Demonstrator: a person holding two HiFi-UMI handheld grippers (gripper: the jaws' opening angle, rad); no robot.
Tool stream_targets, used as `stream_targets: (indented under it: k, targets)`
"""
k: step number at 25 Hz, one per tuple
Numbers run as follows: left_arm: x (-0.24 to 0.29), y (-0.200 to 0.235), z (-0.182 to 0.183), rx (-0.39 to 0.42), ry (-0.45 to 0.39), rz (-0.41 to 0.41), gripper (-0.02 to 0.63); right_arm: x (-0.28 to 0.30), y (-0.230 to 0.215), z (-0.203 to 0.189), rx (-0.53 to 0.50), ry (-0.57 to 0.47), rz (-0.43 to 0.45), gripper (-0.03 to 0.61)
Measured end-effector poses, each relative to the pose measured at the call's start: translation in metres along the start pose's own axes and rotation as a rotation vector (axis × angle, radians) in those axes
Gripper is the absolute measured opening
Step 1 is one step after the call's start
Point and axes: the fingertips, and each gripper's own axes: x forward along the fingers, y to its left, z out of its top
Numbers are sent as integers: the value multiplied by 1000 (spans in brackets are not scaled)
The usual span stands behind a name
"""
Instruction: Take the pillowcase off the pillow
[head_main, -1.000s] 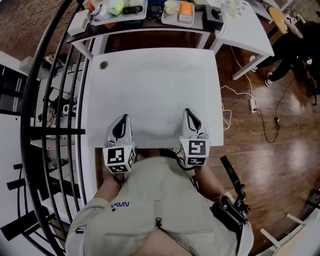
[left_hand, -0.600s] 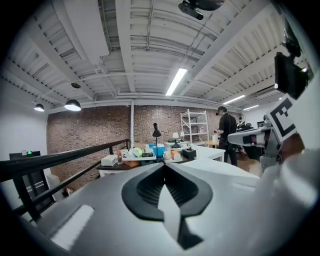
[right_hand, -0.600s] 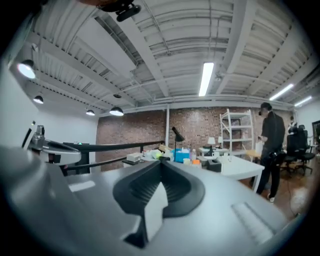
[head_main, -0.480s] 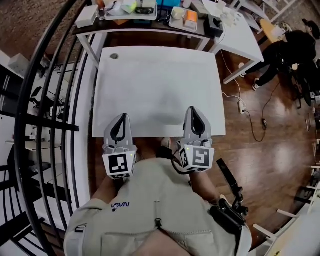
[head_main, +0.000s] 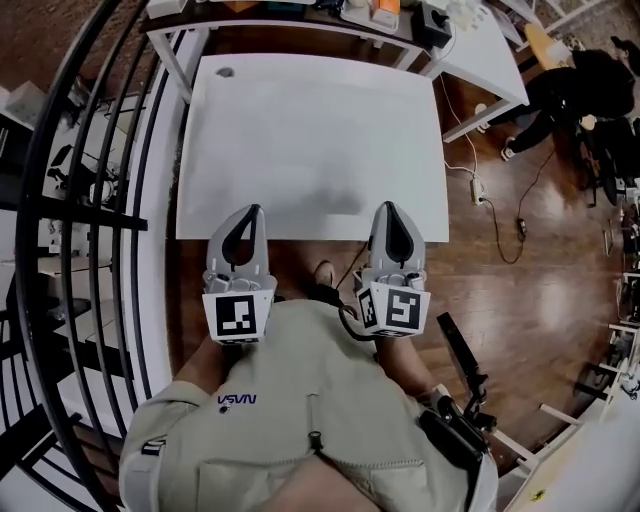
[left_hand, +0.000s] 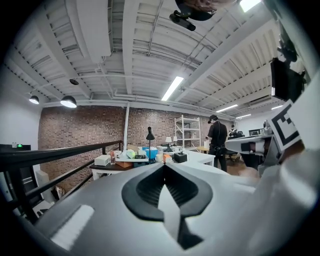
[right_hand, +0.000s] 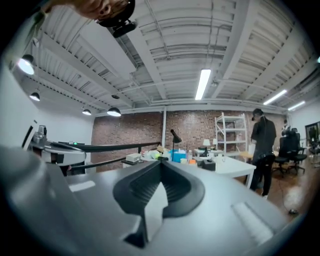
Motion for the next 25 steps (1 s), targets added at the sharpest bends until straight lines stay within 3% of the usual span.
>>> stream_targets:
  k: [11,25]
  targets:
    - [8,-14,-23,59,88,38,6,7,-19,-12,-12,11,52,3]
    - [10,-22,-25,76,99,66,6,9,-24,-21,2,18,96,2]
